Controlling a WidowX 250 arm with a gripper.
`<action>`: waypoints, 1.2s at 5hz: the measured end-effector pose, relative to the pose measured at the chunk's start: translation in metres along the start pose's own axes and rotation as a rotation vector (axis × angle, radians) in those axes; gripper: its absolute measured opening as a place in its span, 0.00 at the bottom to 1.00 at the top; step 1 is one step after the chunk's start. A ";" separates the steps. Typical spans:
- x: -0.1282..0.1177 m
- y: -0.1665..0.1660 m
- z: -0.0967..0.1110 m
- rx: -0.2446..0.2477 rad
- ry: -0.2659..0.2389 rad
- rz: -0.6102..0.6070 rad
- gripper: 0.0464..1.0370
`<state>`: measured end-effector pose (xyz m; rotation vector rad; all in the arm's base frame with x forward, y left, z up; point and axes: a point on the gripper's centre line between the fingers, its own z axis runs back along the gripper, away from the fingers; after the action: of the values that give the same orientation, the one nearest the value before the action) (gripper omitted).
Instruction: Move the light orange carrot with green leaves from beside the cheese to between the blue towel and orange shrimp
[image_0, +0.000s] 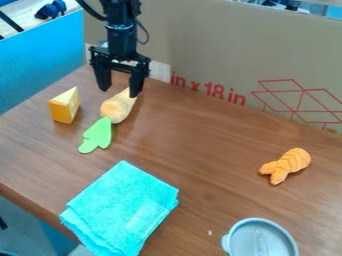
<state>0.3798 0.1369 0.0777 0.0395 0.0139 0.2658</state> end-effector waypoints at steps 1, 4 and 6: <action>0.008 0.002 -0.006 -0.041 0.009 0.017 0.96; 0.004 0.006 -0.048 -0.011 0.099 0.131 0.93; -0.030 -0.007 -0.032 -0.009 0.021 0.094 0.53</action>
<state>0.3520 0.1234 0.0453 0.0280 0.0318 0.3606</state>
